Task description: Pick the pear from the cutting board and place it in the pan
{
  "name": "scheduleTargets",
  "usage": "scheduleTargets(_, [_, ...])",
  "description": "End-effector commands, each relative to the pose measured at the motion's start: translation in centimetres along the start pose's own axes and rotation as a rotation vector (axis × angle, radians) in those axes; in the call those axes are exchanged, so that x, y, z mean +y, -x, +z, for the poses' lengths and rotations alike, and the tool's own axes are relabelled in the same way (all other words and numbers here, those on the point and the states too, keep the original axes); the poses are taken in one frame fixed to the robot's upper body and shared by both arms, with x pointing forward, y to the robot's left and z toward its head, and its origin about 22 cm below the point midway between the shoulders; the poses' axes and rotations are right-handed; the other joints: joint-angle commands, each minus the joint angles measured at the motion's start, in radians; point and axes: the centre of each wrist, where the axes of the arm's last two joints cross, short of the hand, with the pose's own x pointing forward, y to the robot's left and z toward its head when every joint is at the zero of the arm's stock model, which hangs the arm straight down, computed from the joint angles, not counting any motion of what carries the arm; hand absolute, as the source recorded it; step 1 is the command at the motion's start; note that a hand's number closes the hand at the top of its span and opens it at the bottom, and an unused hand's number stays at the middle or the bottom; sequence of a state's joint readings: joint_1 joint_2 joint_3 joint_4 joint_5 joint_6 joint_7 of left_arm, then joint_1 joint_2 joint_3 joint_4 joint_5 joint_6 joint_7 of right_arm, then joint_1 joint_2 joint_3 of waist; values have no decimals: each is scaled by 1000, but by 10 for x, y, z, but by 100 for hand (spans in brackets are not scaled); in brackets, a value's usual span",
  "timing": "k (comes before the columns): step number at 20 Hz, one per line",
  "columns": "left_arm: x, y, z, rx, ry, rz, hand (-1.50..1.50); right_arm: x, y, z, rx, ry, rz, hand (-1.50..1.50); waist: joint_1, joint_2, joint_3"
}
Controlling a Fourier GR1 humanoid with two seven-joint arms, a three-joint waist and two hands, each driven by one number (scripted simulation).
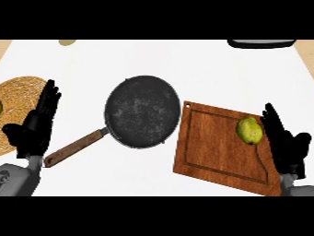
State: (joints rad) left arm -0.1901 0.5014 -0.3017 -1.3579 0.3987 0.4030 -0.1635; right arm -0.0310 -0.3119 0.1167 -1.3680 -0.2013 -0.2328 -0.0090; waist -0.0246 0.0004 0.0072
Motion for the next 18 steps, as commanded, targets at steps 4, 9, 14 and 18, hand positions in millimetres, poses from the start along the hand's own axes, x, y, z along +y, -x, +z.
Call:
scheduleTargets(4, [38,25,10,201,-87,-145,0,-3,-52,-20,-342,-54,-552,-150,8,-7,3])
scheduleTargets(9, [57,36,17,297,-105,-205,0,-103,-18,-5,-178,249,183,150,18,39,-18])
scheduleTargets(14, [73,30,13,383,-115,-216,0,-43,28,4,-216,598,-915,-150,-5,-1,-1])
scheduleTargets(18, [67,23,14,382,-80,-229,0,-75,53,20,-314,490,-807,-150,24,-1,-6])
